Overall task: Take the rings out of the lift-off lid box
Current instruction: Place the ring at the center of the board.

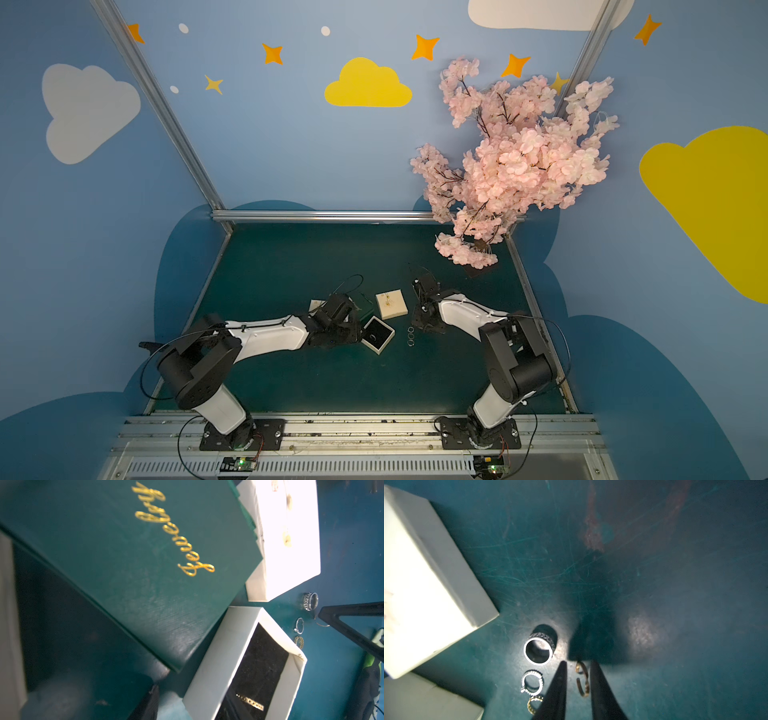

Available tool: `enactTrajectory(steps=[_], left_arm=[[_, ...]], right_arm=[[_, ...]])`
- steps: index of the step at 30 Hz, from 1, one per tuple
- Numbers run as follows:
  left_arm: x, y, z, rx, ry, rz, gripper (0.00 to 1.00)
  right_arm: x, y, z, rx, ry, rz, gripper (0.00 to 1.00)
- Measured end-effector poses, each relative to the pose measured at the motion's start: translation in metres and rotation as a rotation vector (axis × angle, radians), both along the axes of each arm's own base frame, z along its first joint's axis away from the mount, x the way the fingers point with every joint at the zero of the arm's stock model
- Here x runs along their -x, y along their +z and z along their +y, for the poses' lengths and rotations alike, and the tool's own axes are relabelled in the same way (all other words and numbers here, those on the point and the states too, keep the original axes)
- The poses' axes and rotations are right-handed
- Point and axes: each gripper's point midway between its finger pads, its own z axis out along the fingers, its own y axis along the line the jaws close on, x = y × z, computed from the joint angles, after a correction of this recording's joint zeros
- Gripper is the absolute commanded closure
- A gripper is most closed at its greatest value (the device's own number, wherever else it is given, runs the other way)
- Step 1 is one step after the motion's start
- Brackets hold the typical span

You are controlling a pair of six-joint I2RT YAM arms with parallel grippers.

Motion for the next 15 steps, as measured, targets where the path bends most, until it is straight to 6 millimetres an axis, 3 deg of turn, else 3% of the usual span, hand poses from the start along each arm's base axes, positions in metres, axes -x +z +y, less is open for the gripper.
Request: enactTrajectory(steps=[3, 4, 8, 15], left_arm=[[0.0, 0.002, 0.003, -0.008, 0.005, -0.001, 0.48], [0.0, 0.004, 0.004, -0.008, 0.008, -0.005, 0.48], [-0.004, 0.017, 0.008, 0.0, 0.022, -0.035, 0.47], [-0.009, 0.031, 0.014, 0.02, 0.044, -0.067, 0.46]], right_arm=[[0.002, 0.001, 0.002, 0.0, 0.026, 0.004, 0.4], [0.004, 0.003, 0.005, -0.003, 0.042, 0.004, 0.38], [0.008, 0.02, 0.018, -0.043, 0.099, -0.032, 0.4], [0.023, 0.062, 0.066, -0.188, 0.286, -0.144, 0.57]])
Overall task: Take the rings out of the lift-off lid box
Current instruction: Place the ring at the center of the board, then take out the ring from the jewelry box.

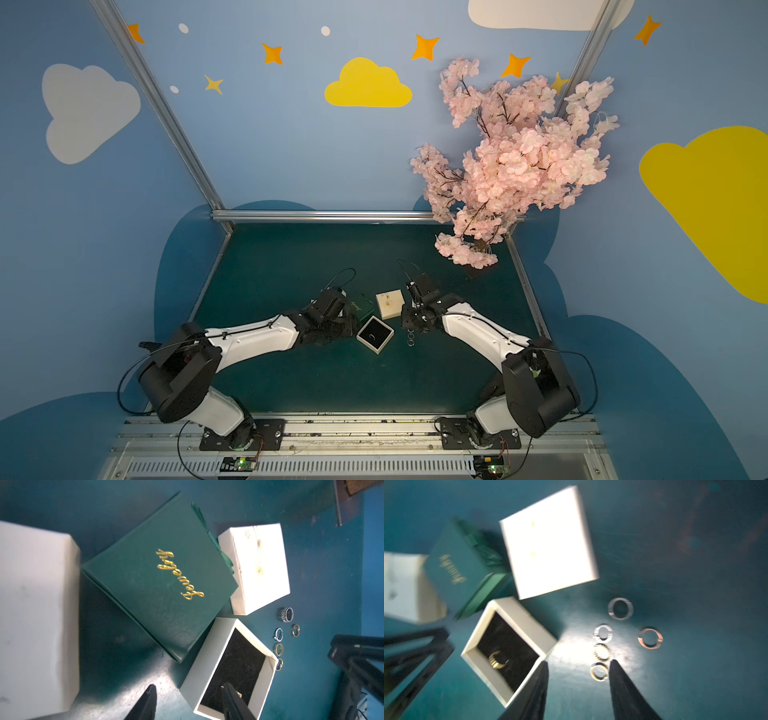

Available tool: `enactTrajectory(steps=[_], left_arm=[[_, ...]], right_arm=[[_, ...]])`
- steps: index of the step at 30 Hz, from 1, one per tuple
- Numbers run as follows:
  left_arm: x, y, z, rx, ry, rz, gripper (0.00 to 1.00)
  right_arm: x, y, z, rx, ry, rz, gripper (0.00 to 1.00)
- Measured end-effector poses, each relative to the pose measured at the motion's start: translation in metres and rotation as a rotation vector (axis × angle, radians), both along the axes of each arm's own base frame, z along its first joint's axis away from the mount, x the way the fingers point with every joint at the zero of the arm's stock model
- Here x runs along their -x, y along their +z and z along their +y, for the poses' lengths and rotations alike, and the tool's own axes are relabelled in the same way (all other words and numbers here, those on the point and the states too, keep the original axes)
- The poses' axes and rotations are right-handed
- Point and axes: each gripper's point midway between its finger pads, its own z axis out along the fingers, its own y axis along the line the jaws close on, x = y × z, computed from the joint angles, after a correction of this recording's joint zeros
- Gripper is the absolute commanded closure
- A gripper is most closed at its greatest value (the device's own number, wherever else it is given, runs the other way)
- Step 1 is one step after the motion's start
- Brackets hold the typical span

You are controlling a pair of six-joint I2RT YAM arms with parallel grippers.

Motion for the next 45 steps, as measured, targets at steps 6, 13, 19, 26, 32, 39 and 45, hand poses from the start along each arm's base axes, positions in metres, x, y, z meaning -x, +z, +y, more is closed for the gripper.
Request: enactTrajectory(steps=[6, 13, 19, 26, 32, 39, 45], left_arm=[[0.009, 0.0, 0.022, -0.013, 0.032, 0.003, 0.34], [0.019, 0.009, 0.049, 0.005, 0.101, -0.019, 0.03], [0.024, 0.013, 0.062, 0.01, 0.141, -0.03, 0.0], [0.025, 0.013, 0.068, 0.01, 0.161, -0.026, 0.0], [0.026, 0.015, 0.07, 0.014, 0.166, -0.033, 0.0], [0.027, 0.016, 0.073, 0.016, 0.172, -0.035, 0.0], [0.027, 0.014, 0.073, 0.014, 0.176, -0.027, 0.0]], right_arm=[[0.022, 0.0, 0.04, -0.051, 0.185, -0.007, 0.62], [0.042, -0.013, 0.077, -0.059, 0.35, 0.015, 0.66], [0.039, -0.02, 0.093, -0.028, 0.405, 0.011, 0.68], [0.033, -0.021, 0.101, 0.003, 0.427, -0.017, 0.73], [0.034, -0.032, 0.101, 0.029, 0.436, 0.002, 0.74], [0.033, -0.04, 0.099, 0.081, 0.434, 0.002, 0.77], [0.03, -0.043, 0.099, 0.106, 0.43, -0.007, 0.87]])
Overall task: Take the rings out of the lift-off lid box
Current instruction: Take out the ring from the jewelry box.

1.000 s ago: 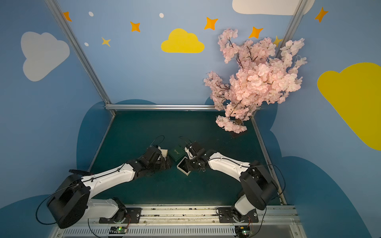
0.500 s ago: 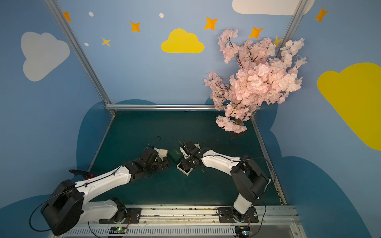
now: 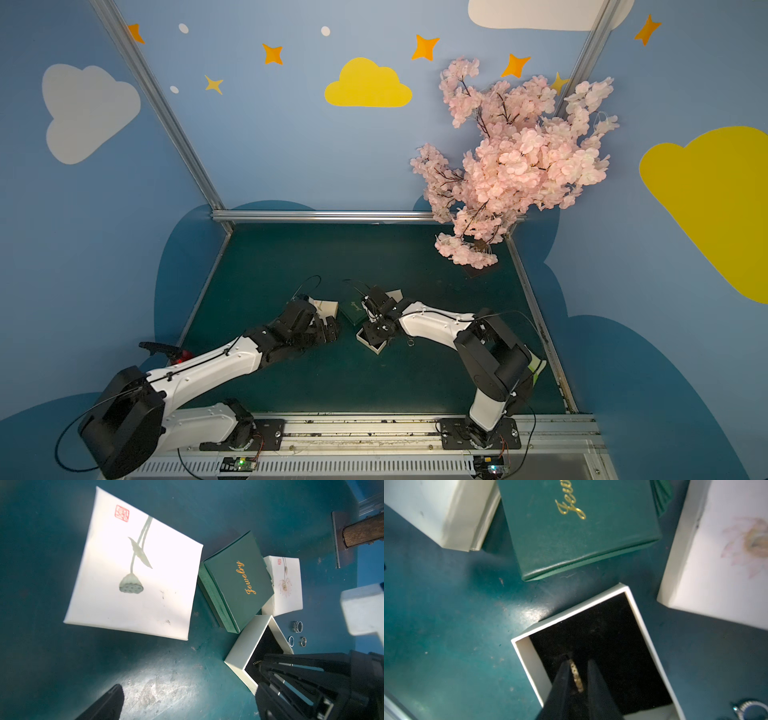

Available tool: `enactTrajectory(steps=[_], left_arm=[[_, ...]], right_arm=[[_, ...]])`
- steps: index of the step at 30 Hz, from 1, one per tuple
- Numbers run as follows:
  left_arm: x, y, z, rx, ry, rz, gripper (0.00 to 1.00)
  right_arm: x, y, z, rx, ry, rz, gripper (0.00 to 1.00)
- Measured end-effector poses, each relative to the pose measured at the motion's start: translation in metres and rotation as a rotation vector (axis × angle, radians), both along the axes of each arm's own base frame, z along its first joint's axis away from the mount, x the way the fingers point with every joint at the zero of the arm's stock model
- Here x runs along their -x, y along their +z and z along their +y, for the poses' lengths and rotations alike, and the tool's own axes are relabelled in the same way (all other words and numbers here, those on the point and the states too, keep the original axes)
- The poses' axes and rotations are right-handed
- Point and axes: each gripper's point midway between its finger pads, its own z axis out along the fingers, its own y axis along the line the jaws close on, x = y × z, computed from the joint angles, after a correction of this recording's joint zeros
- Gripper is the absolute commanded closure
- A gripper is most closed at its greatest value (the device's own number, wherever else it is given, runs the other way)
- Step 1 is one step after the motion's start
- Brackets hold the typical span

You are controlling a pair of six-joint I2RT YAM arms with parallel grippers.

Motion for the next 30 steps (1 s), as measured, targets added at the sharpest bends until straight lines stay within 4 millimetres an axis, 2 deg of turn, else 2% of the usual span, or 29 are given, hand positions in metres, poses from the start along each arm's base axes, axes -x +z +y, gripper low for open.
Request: enactTrajectory(steps=[3, 6, 12, 18, 26, 30], left_arm=[[0.0, -0.002, 0.0, 0.001, 0.0, 0.007, 0.01], [0.001, -0.004, -0.002, 0.003, -0.005, 0.015, 0.0], [0.0, -0.01, -0.012, 0.026, -0.032, 0.042, 0.0], [-0.005, -0.011, -0.032, 0.09, -0.078, 0.05, 0.0], [-0.012, -0.001, -0.065, 0.178, -0.152, 0.044, 0.04], [-0.014, 0.0, -0.071, 0.192, -0.159, 0.046, 0.11]], right_arm=[[0.0, 0.0, 0.0, 0.001, -0.003, -0.002, 0.87], [0.0, 0.0, 0.0, -0.002, -0.013, 0.002, 0.92], [-0.001, 0.007, 0.003, -0.048, -0.056, -0.003, 0.96], [-0.004, 0.014, 0.006, -0.089, -0.098, -0.01, 0.97], [-0.003, 0.017, 0.009, -0.141, -0.138, 0.001, 0.97], [-0.003, 0.019, 0.012, -0.173, -0.157, 0.007, 0.97]])
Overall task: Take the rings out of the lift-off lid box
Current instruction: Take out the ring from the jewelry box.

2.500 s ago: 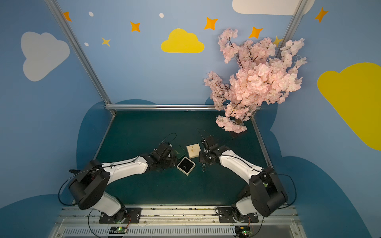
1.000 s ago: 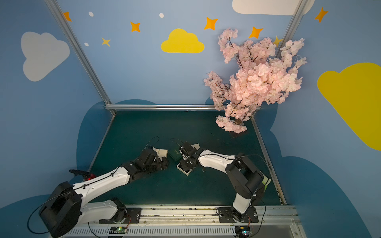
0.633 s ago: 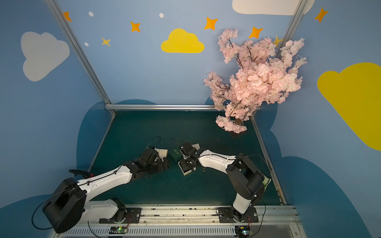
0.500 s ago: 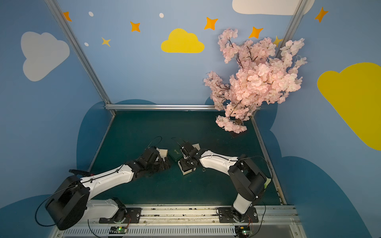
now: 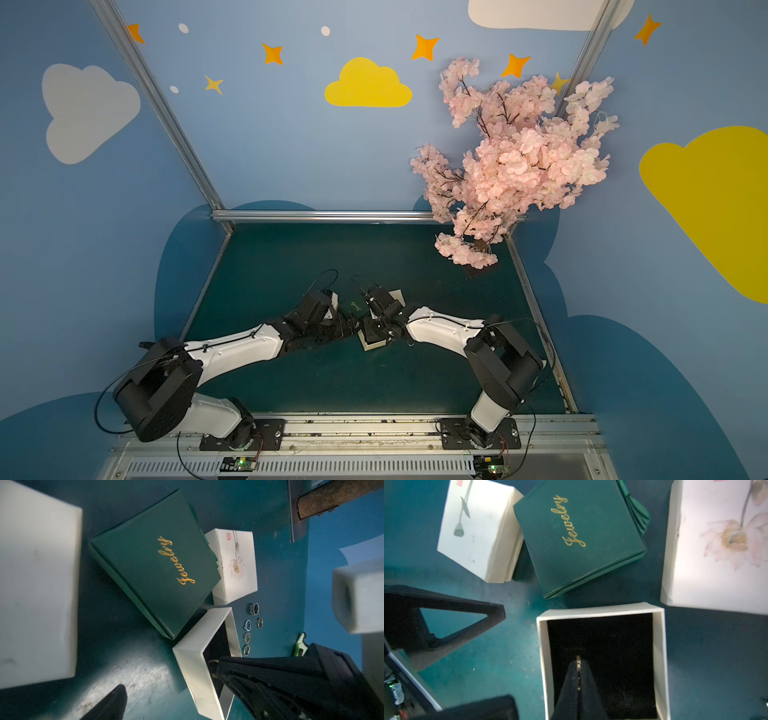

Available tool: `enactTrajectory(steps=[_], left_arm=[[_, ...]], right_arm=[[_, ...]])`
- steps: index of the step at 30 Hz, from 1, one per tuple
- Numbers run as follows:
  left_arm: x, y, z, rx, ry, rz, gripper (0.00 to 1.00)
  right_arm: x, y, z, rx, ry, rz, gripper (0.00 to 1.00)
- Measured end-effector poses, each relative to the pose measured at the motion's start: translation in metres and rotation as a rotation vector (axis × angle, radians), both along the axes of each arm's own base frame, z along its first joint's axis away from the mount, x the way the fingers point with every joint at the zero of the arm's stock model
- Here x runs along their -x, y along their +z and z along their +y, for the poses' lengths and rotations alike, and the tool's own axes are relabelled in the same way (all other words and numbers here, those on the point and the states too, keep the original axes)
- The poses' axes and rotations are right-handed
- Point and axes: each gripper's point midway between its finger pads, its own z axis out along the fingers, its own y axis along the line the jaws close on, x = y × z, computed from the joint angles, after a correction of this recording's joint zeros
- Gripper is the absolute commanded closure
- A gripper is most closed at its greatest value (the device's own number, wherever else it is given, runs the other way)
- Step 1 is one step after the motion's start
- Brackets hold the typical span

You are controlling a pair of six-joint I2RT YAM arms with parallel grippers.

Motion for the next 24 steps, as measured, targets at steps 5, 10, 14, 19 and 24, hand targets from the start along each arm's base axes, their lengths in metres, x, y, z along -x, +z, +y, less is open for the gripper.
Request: enactTrajectory(steps=[5, 10, 14, 19, 24], left_arm=[[-0.002, -0.017, -0.002, -0.022, 0.005, 0.042, 0.2], [-0.003, -0.031, -0.005, -0.035, 0.002, 0.075, 0.24], [-0.006, -0.032, -0.008, -0.037, 0.003, 0.078, 0.33], [-0.009, -0.036, -0.01, -0.04, 0.002, 0.084, 0.43], [-0.01, -0.041, -0.011, -0.046, 0.002, 0.092, 0.44]], right_arm=[[-0.001, 0.0, 0.003, -0.029, -0.026, 0.007, 0.97], [-0.003, 0.001, 0.005, -0.048, -0.042, 0.004, 0.97], [-0.004, 0.004, 0.006, -0.065, -0.052, -0.001, 0.97], [-0.005, 0.005, 0.007, -0.08, -0.064, -0.001, 0.98], [-0.007, 0.007, 0.009, -0.094, -0.075, -0.004, 1.0]])
